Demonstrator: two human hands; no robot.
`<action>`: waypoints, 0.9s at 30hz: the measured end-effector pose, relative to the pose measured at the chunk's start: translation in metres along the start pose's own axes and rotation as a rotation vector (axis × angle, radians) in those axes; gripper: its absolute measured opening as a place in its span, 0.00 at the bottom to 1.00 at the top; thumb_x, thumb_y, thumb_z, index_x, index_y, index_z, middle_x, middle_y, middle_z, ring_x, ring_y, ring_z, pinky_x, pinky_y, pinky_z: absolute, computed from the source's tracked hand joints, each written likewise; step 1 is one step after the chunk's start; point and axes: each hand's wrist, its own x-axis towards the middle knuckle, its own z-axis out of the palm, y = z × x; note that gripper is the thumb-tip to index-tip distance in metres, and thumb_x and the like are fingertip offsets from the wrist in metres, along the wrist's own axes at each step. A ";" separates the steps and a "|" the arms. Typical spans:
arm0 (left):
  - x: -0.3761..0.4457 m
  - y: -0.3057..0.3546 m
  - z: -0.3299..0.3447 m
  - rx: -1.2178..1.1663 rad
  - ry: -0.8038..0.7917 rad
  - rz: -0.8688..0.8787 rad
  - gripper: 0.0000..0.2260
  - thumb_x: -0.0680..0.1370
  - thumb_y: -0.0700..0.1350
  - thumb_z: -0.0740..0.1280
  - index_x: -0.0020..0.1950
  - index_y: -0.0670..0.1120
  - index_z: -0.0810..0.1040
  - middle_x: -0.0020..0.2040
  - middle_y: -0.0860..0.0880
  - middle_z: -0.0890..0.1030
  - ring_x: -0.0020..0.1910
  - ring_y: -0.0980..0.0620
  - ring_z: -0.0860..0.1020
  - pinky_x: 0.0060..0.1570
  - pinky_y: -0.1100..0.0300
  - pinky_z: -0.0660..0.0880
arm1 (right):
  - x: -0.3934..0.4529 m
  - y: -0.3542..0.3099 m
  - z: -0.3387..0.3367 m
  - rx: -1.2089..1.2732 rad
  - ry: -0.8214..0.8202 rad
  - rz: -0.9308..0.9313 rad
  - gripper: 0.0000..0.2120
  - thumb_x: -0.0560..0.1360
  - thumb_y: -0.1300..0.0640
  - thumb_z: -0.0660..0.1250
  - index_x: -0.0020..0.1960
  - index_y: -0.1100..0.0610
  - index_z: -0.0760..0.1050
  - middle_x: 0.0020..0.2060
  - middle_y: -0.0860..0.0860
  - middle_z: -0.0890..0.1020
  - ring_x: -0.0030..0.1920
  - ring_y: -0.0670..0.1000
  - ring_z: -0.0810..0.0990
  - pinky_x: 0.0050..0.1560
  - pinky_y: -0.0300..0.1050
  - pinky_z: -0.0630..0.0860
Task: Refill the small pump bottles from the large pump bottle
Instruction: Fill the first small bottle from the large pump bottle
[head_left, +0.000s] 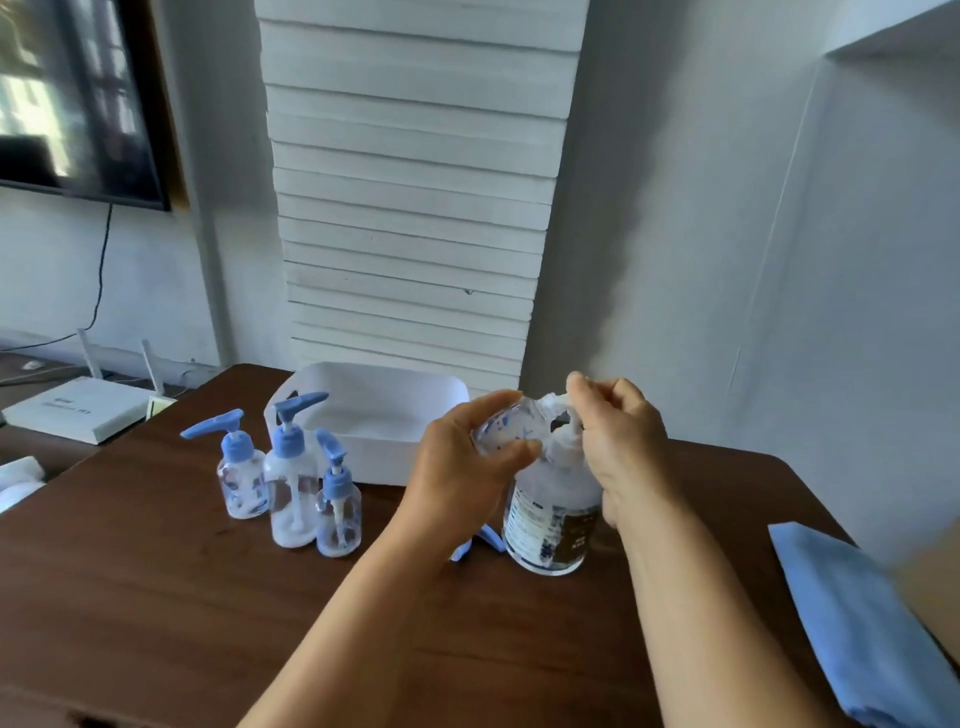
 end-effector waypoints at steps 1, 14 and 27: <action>-0.001 -0.002 0.000 -0.008 -0.005 -0.013 0.20 0.71 0.42 0.73 0.62 0.51 0.77 0.53 0.56 0.80 0.46 0.69 0.77 0.41 0.76 0.74 | -0.002 0.004 0.001 0.017 0.006 0.009 0.14 0.76 0.48 0.65 0.36 0.54 0.69 0.31 0.48 0.74 0.33 0.47 0.72 0.31 0.40 0.66; -0.004 0.002 0.001 -0.006 -0.021 -0.046 0.19 0.72 0.40 0.72 0.62 0.51 0.77 0.49 0.55 0.81 0.30 0.67 0.77 0.32 0.75 0.72 | -0.004 0.011 0.003 0.030 0.054 0.006 0.14 0.75 0.48 0.66 0.35 0.54 0.69 0.31 0.48 0.75 0.33 0.46 0.72 0.33 0.40 0.68; -0.005 -0.001 0.000 -0.005 -0.036 -0.077 0.20 0.72 0.41 0.72 0.63 0.52 0.76 0.53 0.50 0.82 0.42 0.55 0.82 0.41 0.62 0.78 | -0.001 0.016 0.003 0.054 -0.006 0.030 0.14 0.75 0.49 0.66 0.35 0.54 0.69 0.29 0.48 0.74 0.33 0.47 0.71 0.33 0.41 0.67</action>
